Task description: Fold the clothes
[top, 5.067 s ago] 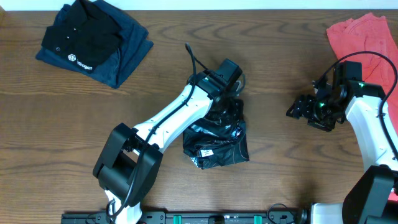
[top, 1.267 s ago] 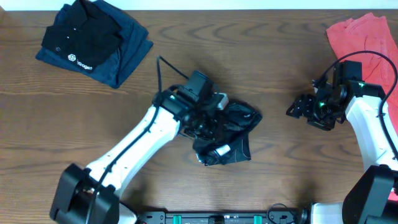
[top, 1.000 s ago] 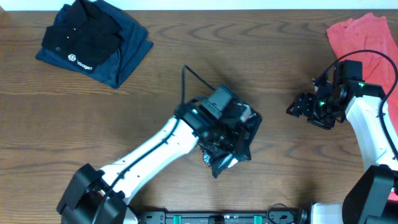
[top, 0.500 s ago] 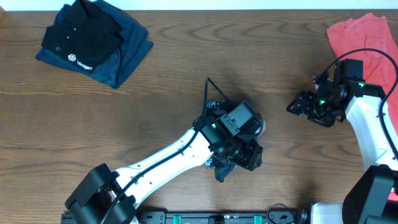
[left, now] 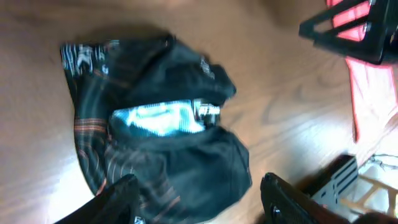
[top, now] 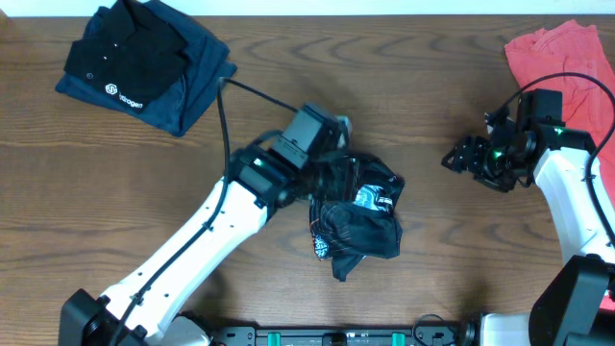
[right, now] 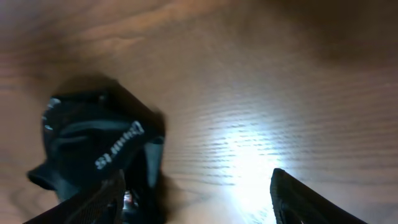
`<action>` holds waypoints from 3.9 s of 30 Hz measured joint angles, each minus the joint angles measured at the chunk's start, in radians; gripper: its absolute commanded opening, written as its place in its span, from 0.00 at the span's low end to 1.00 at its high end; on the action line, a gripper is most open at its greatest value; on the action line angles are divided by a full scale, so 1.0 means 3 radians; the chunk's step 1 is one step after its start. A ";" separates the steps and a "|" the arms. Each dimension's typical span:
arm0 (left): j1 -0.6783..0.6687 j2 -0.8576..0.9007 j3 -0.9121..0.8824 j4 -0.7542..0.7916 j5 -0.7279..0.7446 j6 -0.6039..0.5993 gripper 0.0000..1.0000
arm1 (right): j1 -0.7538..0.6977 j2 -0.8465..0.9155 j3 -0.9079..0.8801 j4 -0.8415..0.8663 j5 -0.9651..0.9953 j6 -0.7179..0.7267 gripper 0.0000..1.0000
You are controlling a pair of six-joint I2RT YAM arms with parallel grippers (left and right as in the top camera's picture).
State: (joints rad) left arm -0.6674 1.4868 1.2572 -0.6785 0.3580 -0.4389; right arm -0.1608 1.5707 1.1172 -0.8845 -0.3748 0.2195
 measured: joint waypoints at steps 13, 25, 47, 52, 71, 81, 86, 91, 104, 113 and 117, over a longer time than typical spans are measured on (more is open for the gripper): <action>-0.0100 0.1088 0.0000 0.0548 0.0337 -0.0197 0.69 | 0.0000 0.0000 0.0000 -0.0008 -0.0128 0.0085 0.72; -0.0100 0.1193 0.0000 0.1050 0.0474 -0.0449 0.69 | 0.0000 0.0000 0.0000 -0.0027 -0.0123 0.0085 0.73; -0.0100 0.1546 -0.0003 0.2336 0.0331 -0.0727 0.22 | 0.0000 0.0000 0.0000 -0.0128 -0.0055 0.0084 0.72; -0.0102 0.1569 0.0000 0.2757 0.0161 -0.0745 0.21 | 0.0000 0.0000 0.0000 -0.0130 -0.0051 0.0084 0.72; 0.0102 0.0932 0.0055 0.1872 0.0127 -0.0582 0.58 | 0.0000 0.0000 0.0000 -0.0200 -0.0046 0.0070 0.72; -0.0025 0.0404 0.0221 0.0885 0.0128 -0.1025 0.57 | 0.0000 0.0000 0.0000 -0.0197 -0.0046 0.0070 0.72; -0.0183 0.0814 0.0217 0.0855 0.0130 -0.1455 0.58 | 0.0000 0.0000 0.0000 -0.0206 -0.0046 0.0071 0.72; -0.0216 0.1138 0.0200 0.0930 0.0128 -0.1780 0.57 | 0.0000 0.0000 0.0000 -0.0226 -0.0046 0.0071 0.72; -0.0177 0.1498 0.0198 0.1179 0.0070 -0.2383 0.57 | 0.0000 0.0000 -0.0004 -0.0228 -0.0020 0.0070 0.72; -0.0058 0.1521 0.0198 0.1364 -0.0168 -0.2487 0.49 | 0.0000 0.0000 -0.0006 -0.0228 0.0001 0.0071 0.72; 0.0008 0.1521 0.0198 0.1383 -0.0210 -0.2490 0.43 | 0.0000 0.0000 -0.0006 -0.0228 0.0008 0.0070 0.72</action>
State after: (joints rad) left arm -0.6651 1.9430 1.3167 -0.2634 0.2951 -1.1858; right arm -0.1608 1.5707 1.1152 -0.9527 -0.3725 0.2405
